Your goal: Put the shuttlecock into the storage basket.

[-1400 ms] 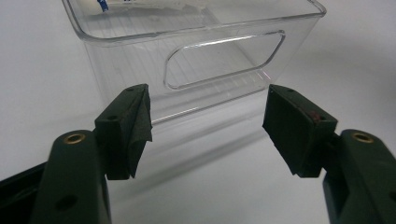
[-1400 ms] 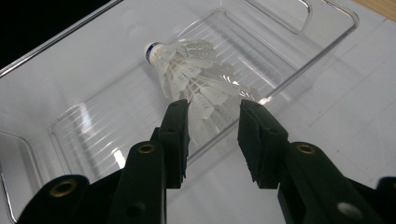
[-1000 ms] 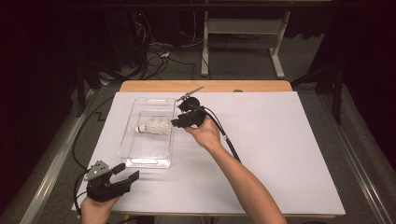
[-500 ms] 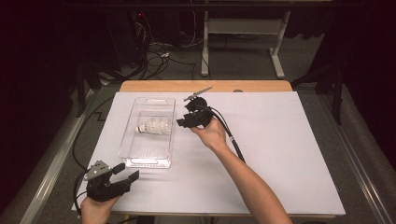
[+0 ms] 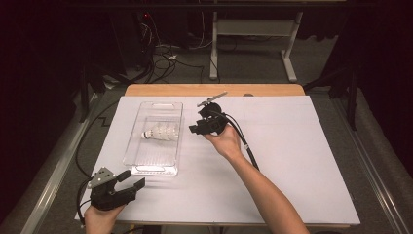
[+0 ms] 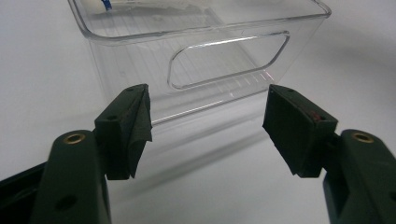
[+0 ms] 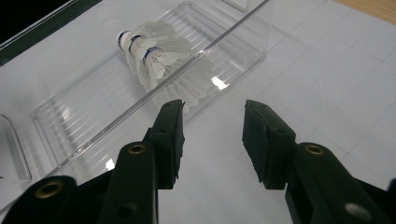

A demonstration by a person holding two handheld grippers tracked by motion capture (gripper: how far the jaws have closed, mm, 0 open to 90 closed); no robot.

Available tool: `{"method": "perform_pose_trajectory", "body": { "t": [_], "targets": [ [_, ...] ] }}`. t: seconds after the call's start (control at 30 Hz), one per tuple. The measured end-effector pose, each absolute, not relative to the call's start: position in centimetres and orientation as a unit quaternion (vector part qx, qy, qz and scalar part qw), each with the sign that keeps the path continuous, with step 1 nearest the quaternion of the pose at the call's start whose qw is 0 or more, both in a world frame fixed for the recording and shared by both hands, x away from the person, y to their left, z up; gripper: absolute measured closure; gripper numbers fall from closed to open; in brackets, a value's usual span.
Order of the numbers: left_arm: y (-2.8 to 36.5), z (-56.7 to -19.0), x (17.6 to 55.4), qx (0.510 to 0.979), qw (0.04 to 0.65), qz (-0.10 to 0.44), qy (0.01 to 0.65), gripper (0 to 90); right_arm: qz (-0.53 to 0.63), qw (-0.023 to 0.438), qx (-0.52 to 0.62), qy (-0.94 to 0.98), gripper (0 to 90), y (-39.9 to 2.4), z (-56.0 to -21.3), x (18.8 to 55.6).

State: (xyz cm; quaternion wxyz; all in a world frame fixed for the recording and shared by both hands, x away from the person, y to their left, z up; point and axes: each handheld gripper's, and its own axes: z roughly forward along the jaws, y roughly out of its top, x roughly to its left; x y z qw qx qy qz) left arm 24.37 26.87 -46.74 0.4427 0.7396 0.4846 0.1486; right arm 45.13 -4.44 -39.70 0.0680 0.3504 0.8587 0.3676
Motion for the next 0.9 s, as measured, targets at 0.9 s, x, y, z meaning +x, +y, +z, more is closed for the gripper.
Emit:
{"method": "perform_pose_trajectory", "body": {
  "t": [0.9],
  "targets": [
    [26.9, -46.7, 24.4, 0.738, 0.442, 0.150, 0.487, 32.9, 0.374, 0.071, 0.378, 0.844, 58.3, -8.6, -40.4, 44.4]
  ]
}}
